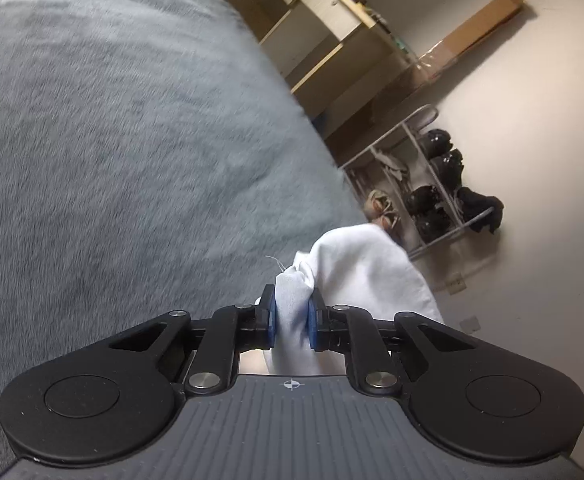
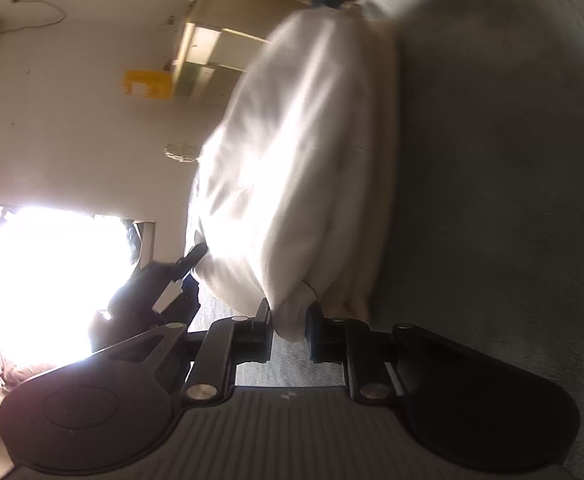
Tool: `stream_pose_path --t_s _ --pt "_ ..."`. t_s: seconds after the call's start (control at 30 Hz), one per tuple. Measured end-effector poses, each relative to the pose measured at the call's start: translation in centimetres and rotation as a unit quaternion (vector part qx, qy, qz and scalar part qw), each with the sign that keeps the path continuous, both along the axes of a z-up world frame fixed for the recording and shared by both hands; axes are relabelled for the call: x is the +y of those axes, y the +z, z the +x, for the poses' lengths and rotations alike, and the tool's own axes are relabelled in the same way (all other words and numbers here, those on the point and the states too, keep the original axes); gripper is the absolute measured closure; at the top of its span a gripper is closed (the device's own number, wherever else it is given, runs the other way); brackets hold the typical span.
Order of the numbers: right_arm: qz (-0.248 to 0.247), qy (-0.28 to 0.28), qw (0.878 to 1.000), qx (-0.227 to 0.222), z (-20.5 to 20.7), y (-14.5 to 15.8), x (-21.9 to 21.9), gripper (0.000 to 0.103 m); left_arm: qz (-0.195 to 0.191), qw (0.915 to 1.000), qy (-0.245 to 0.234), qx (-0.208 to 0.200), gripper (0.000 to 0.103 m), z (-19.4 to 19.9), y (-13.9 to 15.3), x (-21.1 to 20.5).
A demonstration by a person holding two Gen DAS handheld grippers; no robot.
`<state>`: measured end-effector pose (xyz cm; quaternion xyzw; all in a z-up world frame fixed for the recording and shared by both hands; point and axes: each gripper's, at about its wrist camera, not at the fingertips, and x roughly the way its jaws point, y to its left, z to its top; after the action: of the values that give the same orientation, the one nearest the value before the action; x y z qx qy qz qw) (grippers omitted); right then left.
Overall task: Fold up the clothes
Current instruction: 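Carry the shirt with both grippers and lay it on the beige garment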
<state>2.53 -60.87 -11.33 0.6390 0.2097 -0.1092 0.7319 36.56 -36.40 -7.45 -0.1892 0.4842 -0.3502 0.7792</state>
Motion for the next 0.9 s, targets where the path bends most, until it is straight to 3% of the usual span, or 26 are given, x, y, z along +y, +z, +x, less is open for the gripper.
stream_pose_path --t_s 0.33,0.43,0.5,0.53,0.6,0.7,0.83,0.9 --pt "-0.008 0.016 1.0 0.01 2.8 -0.1 0.8 0.085 0.013 0.9999 0.007 0.001 0.088 1.0 -1.5 -0.1" --pt "-0.01 0.033 0.999 0.018 3.4 0.3 0.9 0.073 0.014 0.9999 0.005 0.009 0.076 1.2 -1.5 0.5" --pt "-0.019 0.041 0.999 0.017 3.5 0.8 1.1 0.056 0.022 0.9997 0.006 0.001 0.062 1.1 -0.9 0.8" --pt "-0.026 0.043 0.999 0.019 3.7 1.1 1.1 0.055 0.029 0.9995 0.005 -0.013 0.061 0.9 -0.3 1.1" --pt "-0.042 0.046 0.998 0.028 3.5 1.5 1.4 0.043 0.042 0.9983 0.0 -0.041 0.057 0.5 1.0 1.8" --pt "-0.06 0.053 0.996 0.025 2.7 2.2 2.4 0.038 0.063 0.9932 -0.028 -0.093 0.047 -1.0 4.0 3.1" --pt "-0.081 0.089 0.992 0.037 2.3 3.0 5.1 0.036 0.096 0.975 -0.094 -0.177 0.037 -5.3 8.6 5.9" --pt "-0.09 0.12 0.988 0.042 2.3 3.7 7.0 0.035 0.11 0.9637 -0.122 -0.21 0.023 -7.9 10.6 7.7"
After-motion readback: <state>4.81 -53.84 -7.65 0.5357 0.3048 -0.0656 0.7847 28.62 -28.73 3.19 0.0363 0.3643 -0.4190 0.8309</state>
